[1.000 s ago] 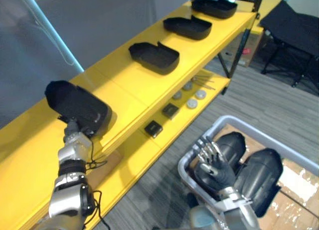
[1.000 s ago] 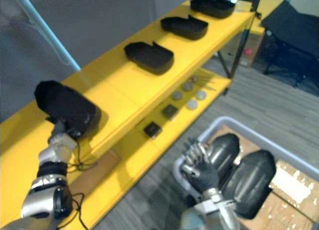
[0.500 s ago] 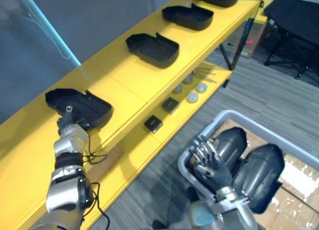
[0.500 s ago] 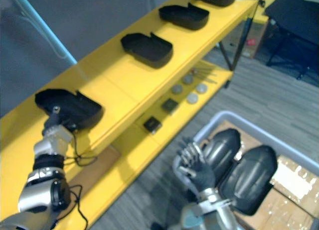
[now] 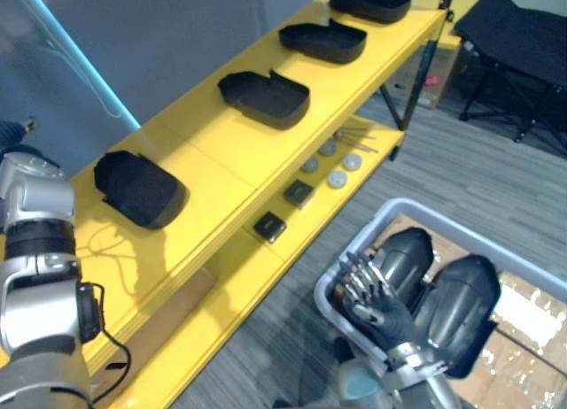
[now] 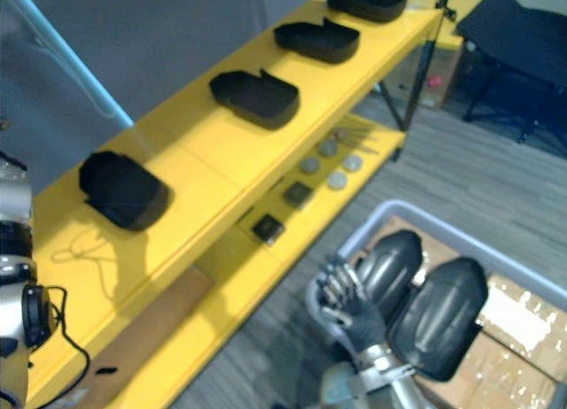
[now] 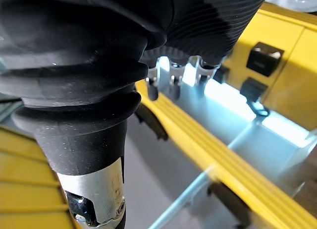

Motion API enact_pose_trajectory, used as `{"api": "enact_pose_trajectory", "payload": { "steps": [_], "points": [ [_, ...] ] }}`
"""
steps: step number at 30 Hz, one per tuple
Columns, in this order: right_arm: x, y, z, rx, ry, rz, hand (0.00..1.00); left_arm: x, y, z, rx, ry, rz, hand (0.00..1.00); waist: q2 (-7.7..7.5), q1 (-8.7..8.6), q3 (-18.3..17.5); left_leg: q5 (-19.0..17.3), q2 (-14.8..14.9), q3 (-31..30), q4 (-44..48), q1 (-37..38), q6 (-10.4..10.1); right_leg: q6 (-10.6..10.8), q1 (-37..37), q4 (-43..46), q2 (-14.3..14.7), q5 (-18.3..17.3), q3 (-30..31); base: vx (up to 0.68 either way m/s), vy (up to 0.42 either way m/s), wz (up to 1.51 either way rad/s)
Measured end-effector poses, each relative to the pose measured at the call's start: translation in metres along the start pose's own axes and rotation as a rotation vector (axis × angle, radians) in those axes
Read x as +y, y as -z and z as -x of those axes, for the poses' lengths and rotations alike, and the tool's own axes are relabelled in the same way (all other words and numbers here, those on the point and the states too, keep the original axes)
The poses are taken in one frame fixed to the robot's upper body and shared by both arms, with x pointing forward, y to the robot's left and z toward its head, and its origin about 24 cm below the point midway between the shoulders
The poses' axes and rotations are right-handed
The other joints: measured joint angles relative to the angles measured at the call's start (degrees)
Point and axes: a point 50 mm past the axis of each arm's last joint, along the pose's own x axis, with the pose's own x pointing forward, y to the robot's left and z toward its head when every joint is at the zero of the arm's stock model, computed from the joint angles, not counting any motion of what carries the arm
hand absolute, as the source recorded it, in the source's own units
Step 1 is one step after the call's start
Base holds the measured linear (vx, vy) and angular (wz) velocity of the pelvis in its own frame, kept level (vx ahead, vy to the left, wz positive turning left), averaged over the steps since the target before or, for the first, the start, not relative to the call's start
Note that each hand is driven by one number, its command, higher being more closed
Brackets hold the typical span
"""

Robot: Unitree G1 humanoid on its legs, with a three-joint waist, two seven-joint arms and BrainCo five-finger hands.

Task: Walk over and take plastic housings, then place them on the shelf

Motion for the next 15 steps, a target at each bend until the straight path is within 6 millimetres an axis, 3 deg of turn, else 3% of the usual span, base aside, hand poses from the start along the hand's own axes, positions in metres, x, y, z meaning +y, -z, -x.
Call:
{"api": "enact_pose_trajectory", "payload": {
  "steps": [3, 7, 11, 15],
  "points": [
    [-0.002, 0.0, 0.0, -0.011, 0.005, 0.008, 0.0, -0.009, 0.014, 0.002, 0.041, 0.031, 0.051, 0.0, -0.36, 0.01, -0.24, 0.0, 0.12, -0.36, 0.09, 0.01, -0.01, -0.12, 0.82, -1.29, -0.03, 0.51, -0.3, -0.05, -0.019, 0.04],
    [-0.006, 0.003, -0.001, -0.009, 0.017, 0.013, 0.0, -0.011, 0.011, 0.002, -0.006, 0.031, 0.128, 0.0, -1.25, 0.42, -1.8, 0.08, 0.25, -1.87, 0.08, -0.16, -0.14, -0.21, 1.88, -2.42, -0.19, 0.79, -1.68, -0.03, -0.023, 0.18],
    [-0.003, -0.004, -0.006, -0.067, -0.025, 0.056, 0.0, -0.011, 0.007, 0.003, -0.045, 0.045, 0.333, 0.0, -2.2, 1.43, -3.96, 0.08, 0.25, -3.86, 0.09, 0.01, -0.14, -0.22, 3.74, -3.61, -0.53, 0.94, -3.66, -0.01, -0.012, 0.26],
    [-0.003, -0.024, -0.017, -0.208, -0.031, 0.144, 0.0, -0.012, 0.03, 0.018, -0.078, 0.051, 0.601, 0.0, -2.72, 2.81, -6.35, 0.19, -0.17, -6.89, -0.57, 0.11, -0.17, -0.09, 5.58, -4.67, -0.99, 1.04, -6.5, -0.02, -0.015, 0.33]
  ]
}}
